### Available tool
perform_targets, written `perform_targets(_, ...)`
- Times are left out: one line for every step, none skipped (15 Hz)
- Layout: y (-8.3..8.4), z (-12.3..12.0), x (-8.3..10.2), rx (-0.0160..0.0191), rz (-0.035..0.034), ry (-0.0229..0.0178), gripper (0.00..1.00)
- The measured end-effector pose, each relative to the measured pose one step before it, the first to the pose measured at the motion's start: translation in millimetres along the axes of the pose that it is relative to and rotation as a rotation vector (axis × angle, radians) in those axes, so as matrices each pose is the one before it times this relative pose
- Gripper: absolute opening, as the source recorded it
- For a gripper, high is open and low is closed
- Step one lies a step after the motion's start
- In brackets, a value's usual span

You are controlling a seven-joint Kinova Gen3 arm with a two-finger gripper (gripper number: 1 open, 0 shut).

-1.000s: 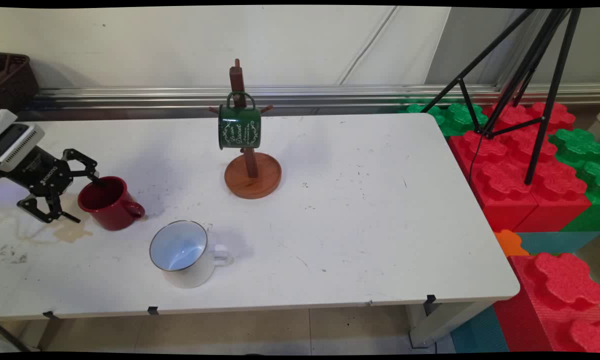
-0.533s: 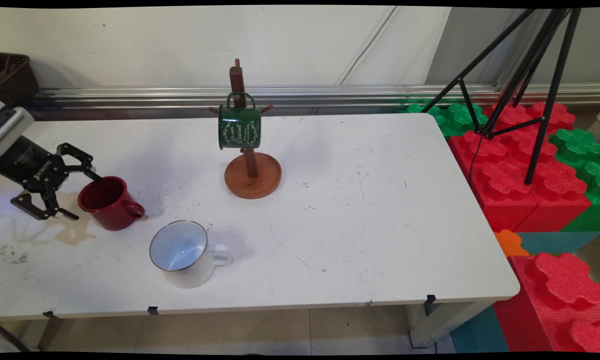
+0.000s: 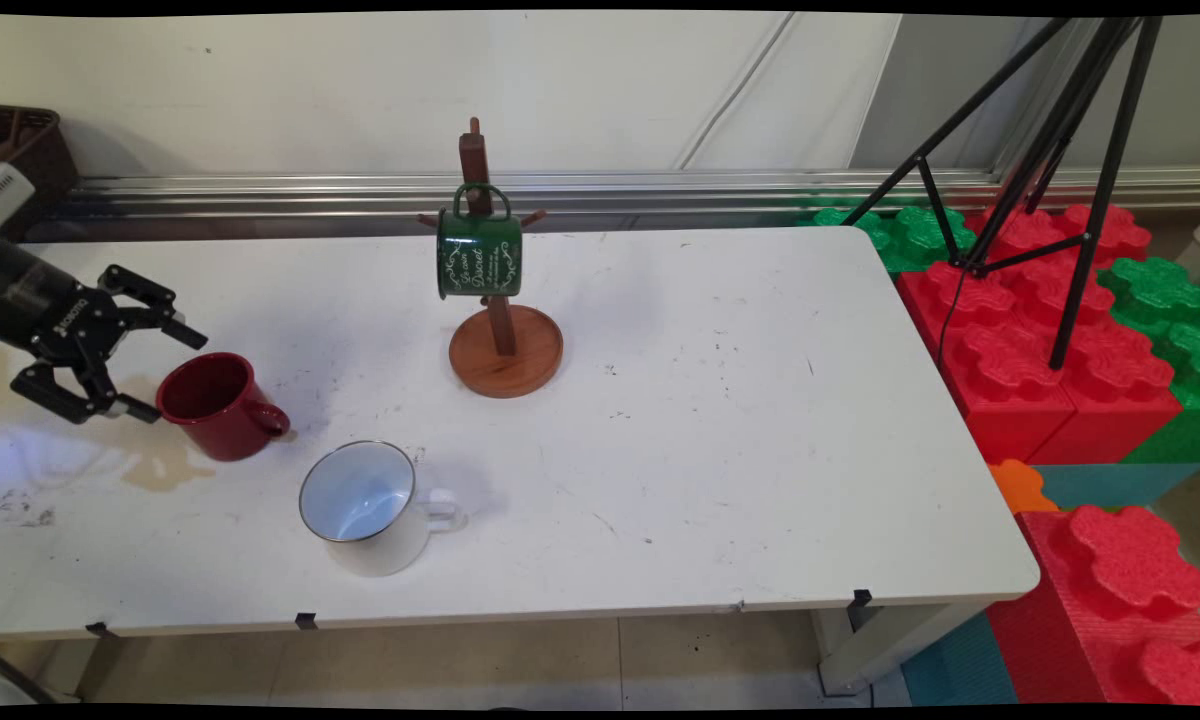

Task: Pick up the green mug from the rack

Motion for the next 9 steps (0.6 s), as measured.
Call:
perform_targets(0.38, -1.36, 0.84, 0.00209, -0.02374, 0.02531, 1.00)
perform_targets(0.29, -0.92, 0.60, 0.00165, -0.01567, 0.01695, 1.00)
perform_targets(0.08, -0.90, 1.43, 0.00182, -0.02045, 0.02611, 1.00)
perform_targets(0.02, -0.77, 1.96, 0.00172, -0.02331, 0.03270, 1.00)
perform_targets(-0.35, -0.19, 2.31, 0.00189, -0.02341, 0.03480, 1.00)
perform_targets(-0.73, 0.21, 2.22, 0.00199, -0.01929, 0.03038, 1.00)
perform_targets(-0.43, 0.22, 1.45, 0.00128, -0.01228, 0.01947, 1.00)
perform_targets(-1.15, 0.86, 2.49, 0.00173, -0.01786, 0.02984, 1.00)
perform_targets(-0.78, 0.89, 1.77, 0.00121, -0.01233, 0.01994, 1.00)
